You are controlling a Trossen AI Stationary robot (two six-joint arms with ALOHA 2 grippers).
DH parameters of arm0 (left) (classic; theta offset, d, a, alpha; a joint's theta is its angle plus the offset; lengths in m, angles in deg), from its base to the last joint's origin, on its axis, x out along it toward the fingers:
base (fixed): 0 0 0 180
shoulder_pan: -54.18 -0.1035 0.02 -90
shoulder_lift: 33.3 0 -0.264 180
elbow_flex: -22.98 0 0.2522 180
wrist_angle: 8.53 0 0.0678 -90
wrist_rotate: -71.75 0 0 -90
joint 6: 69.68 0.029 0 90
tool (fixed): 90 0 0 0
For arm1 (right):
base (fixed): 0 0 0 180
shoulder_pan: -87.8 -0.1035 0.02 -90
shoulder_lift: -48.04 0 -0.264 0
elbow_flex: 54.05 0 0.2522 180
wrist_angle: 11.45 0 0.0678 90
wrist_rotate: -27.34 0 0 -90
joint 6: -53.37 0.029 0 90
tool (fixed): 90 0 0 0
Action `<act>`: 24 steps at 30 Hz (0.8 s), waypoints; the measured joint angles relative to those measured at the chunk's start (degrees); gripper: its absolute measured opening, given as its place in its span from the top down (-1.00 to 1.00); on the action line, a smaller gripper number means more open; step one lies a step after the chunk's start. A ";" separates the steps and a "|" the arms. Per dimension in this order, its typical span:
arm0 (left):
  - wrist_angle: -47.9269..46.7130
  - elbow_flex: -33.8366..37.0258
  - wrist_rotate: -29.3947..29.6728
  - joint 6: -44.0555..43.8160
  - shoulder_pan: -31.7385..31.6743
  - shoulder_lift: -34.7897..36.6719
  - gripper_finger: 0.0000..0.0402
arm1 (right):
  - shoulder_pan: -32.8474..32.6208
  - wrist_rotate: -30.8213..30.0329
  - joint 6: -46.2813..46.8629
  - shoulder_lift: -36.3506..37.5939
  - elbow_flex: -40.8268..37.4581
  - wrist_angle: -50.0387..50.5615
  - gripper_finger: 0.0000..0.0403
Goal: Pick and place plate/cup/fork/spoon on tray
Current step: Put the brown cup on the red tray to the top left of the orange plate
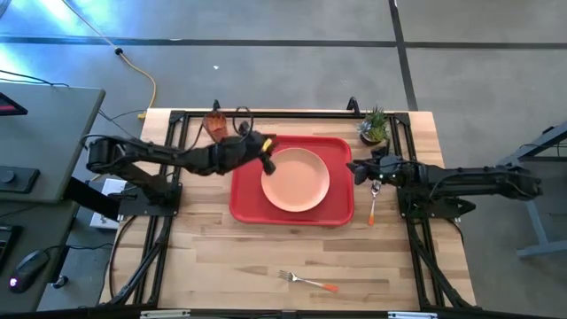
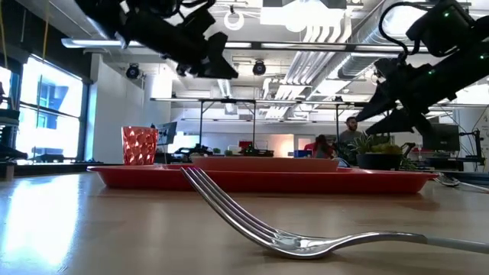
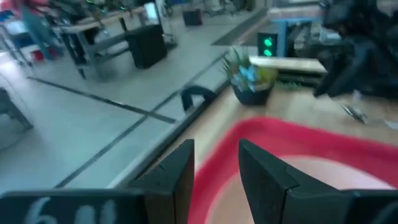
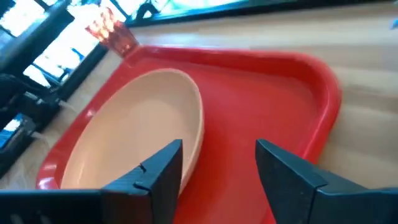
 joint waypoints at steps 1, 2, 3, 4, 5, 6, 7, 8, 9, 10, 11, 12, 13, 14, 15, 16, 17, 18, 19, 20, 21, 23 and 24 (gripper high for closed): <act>0.32 1.01 0.08 -1.37 0.70 -0.16 0.46 | -0.46 0.00 0.91 -0.48 0.50 0.82 0.12; 0.19 2.00 0.57 -3.28 1.58 -0.14 0.46 | -1.13 0.04 2.11 -0.75 0.84 1.78 0.16; -0.34 2.94 1.25 -4.81 2.63 0.12 0.47 | -1.98 -0.11 3.64 -1.21 1.09 2.82 0.21; -1.09 3.94 1.68 -5.66 3.82 0.63 0.48 | -3.03 0.09 5.40 -1.65 1.38 3.65 0.26; -1.47 5.06 2.62 -6.19 5.29 1.28 0.49 | -4.19 0.20 7.27 -2.17 1.64 4.77 0.32; -0.88 6.07 4.09 -6.65 6.85 1.49 0.50 | -5.46 0.40 9.05 -2.61 1.90 6.39 0.37; 0.20 7.15 6.21 -7.23 8.45 1.46 0.51 | -6.81 0.50 10.89 -3.03 2.54 8.89 0.43; 0.67 8.27 8.75 -7.81 9.92 1.44 0.53 | -8.16 0.42 12.66 -3.50 3.27 11.29 0.48; 0.95 9.26 11.32 -8.53 11.06 1.40 0.54 | -9.52 0.34 14.00 -4.19 4.22 13.61 0.54; 1.86 10.04 13.64 -9.37 12.04 1.27 0.54 | -10.77 0.26 14.49 -4.79 5.12 15.98 0.60; 3.04 10.69 15.59 -10.46 12.82 1.11 0.55 | -11.91 -0.39 14.86 -5.68 5.78 17.62 0.66; 3.85 11.17 17.03 -11.53 13.42 1.03 0.56 | -12.88 -1.29 15.62 -6.73 6.42 17.85 0.72; 3.65 11.47 18.15 -12.23 13.83 1.03 0.57 | -13.69 -2.44 15.87 -7.83 7.03 17.46 0.78; 3.40 11.63 19.23 -12.32 14.16 0.97 0.57 | -14.26 -3.63 15.81 -8.83 7.61 17.03 0.84; 3.48 11.64 20.02 -11.96 14.36 0.94 0.58 | -14.67 -4.68 15.39 -10.00 8.37 16.54 0.90; 3.67 11.64 20.97 -11.28 14.54 0.94 0.58 | -14.97 -5.41 14.84 -11.23 9.16 16.05 0.95; 3.66 11.64 21.56 -10.49 14.56 0.96 0.59 | -15.13 -6.24 14.27 -12.42 10.06 15.65 0.97; 3.27 11.64 21.89 -9.63 14.54 0.96 0.59 | -15.24 -7.02 13.43 -13.52 10.86 14.88 0.98; 2.70 11.64 21.97 -9.00 14.50 0.96 0.59 | -15.40 -8.38 12.58 -14.87 11.63 13.55 0.97; 2.31 11.66 21.97 -8.47 14.50 0.96 0.60 | -15.46 -9.90 11.38 -16.34 12.48 11.64 0.96; 1.75 11.66 21.93 -8.54 14.50 0.96 0.60 | -15.46 -11.15 9.67 -17.52 13.20 10.36 0.94; 0.63 11.66 20.80 -10.10 14.28 0.42 0.60 | -15.45 -13.29 5.99 -20.43 15.09 7.73 0.93; -0.05 11.68 20.20 -10.96 14.19 -0.04 0.60 | -15.43 -13.49 4.52 -21.58 15.97 7.19 0.93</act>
